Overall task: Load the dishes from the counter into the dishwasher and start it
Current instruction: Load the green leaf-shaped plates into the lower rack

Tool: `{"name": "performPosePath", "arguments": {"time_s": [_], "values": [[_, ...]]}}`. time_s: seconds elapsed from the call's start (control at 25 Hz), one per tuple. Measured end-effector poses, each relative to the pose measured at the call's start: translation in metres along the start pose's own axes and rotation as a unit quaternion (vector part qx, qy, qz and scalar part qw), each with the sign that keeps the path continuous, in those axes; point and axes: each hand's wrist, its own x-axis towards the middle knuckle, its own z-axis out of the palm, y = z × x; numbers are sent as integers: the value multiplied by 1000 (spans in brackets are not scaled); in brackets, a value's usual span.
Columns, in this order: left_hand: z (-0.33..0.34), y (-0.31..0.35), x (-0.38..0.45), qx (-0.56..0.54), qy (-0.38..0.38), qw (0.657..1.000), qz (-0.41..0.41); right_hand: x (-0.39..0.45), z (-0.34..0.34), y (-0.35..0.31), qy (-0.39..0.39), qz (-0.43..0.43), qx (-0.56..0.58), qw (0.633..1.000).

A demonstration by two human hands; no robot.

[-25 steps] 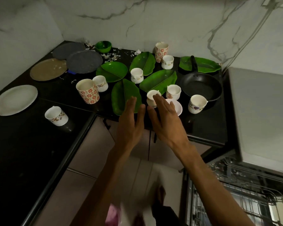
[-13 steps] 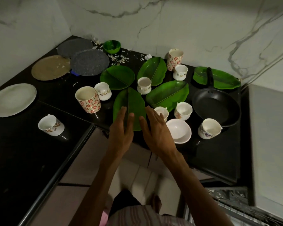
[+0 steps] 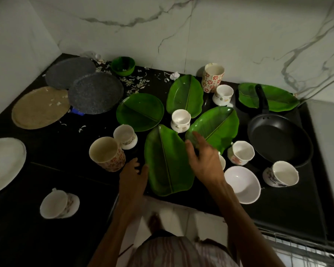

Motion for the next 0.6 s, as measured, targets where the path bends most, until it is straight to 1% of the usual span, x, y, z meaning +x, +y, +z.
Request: {"name": "performPosePath", "arguments": {"time_s": [0.08,0.16,0.36,0.44,0.52,0.6], "values": [[-1,3,12,13,-24,1000,-9,12,-3,6,44,32,-29,998],[0,6,17,18,-42,999,-6,21,-8,12,64,43,-44,996],[14,14,18,1,-35,999,3,42,-9,22,37,41,-54,997],[15,15,17,-12,-29,999,-13,47,-8,25,22,29,-50,998],[15,18,18,-37,-41,998,-34,55,-11,28,22,25,-54,998],[13,22,12,-65,-61,995,-33,67,-22,34,31,31,-76,996]]}}
